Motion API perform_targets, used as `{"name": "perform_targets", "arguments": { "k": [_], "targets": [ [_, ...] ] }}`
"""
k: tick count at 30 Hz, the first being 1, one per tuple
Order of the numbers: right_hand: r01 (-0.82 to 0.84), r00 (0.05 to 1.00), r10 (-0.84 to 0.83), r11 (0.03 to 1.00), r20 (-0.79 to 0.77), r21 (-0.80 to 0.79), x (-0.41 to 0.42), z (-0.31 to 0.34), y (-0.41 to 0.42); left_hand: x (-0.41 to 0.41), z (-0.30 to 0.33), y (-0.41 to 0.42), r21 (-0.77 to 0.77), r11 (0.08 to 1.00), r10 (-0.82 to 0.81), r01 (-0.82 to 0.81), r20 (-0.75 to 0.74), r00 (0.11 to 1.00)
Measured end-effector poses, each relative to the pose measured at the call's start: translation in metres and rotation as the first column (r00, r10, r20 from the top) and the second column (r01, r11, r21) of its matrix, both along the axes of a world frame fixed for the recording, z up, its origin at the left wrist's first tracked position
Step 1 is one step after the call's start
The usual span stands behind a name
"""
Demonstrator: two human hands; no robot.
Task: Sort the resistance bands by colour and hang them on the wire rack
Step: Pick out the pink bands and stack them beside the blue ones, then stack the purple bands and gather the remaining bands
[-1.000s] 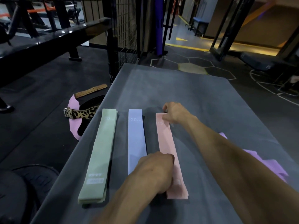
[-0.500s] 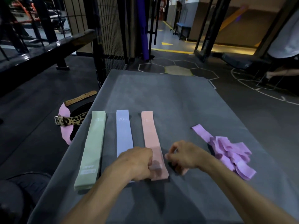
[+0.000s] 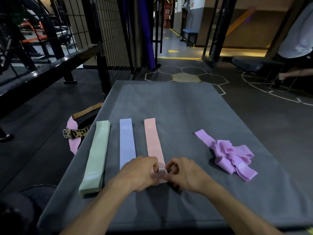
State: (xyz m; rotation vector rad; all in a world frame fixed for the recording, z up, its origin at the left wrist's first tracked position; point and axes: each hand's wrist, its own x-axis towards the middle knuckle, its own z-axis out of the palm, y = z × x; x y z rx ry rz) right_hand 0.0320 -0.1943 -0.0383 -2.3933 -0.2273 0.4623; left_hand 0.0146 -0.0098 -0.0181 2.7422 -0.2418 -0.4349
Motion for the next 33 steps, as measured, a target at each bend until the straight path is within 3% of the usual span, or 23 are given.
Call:
{"name": "perform_targets", "arguments": {
  "k": [5,14,17,22,25,29,33],
  "targets": [
    [-0.002,1.000,0.002,0.999,-0.001,0.047,0.002,0.000,0.000,0.000,-0.003,0.002,-0.025,1.000,-0.011,0.011,0.000,1.000],
    [-0.078,0.996,0.076,0.997,-0.053,-0.027,0.018,0.006,-0.003,0.004,0.001,0.002,-0.049,0.999,-0.001,0.000,-0.016,1.000],
    [-0.053,0.998,0.055,0.997,0.035,-0.061,0.029,0.006,0.000,0.008,0.002,0.003,-0.057,0.998,0.007,-0.005,0.037,0.999],
    [-0.139,0.950,0.189,0.969,0.247,-0.206,0.071,0.002,0.022,0.016,0.001,-0.001,0.049,0.996,-0.086,0.077,0.238,0.968],
    [-0.192,0.907,0.294,0.926,0.302,-0.325,0.112,0.003,0.041,0.022,-0.003,-0.002,0.151,0.975,-0.193,0.161,0.227,0.955],
    [-0.236,0.875,0.412,0.823,0.255,-0.516,0.154,0.005,0.069,0.029,-0.010,0.002,0.145,0.971,-0.215,0.189,0.194,0.957],
    [-0.252,0.906,0.395,0.792,0.153,-0.556,0.183,-0.010,0.083,0.036,-0.013,0.009,0.115,0.973,-0.217,0.200,0.171,0.961]
  ]
}}
